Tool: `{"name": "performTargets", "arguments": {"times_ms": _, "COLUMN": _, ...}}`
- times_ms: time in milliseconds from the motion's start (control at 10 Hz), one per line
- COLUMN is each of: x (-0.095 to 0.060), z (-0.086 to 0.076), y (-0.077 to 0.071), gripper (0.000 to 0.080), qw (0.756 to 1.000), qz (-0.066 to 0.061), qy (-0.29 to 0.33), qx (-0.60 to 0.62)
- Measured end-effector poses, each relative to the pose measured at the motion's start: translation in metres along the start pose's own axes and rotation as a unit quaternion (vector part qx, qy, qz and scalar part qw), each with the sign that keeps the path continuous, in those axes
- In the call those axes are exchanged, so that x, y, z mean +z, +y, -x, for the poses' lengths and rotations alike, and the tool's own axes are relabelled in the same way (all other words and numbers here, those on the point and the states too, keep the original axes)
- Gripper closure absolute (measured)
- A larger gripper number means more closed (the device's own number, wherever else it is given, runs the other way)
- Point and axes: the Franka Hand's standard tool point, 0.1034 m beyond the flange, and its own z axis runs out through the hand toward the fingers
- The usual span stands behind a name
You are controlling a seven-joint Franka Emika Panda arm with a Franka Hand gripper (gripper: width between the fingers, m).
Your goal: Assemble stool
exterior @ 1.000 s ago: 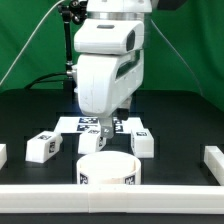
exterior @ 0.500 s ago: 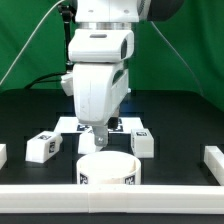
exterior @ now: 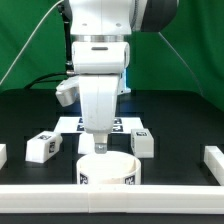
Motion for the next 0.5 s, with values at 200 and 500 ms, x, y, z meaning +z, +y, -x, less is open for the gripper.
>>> {"name": "performTargets", "arguments": {"times_ms": 200, "x": 0.002, "z": 0.0, "y": -0.002, "gripper": 0.015, "qw": 1.0, "qz": 0.0, "qy": 0.0, "qx": -0.003}}
{"name": "performTargets", "arguments": {"times_ms": 500, "x": 0.015, "z": -0.011, "y": -0.017, "gripper": 0.015, "qw": 1.0, "qz": 0.001, "qy": 0.006, "qx": -0.011}}
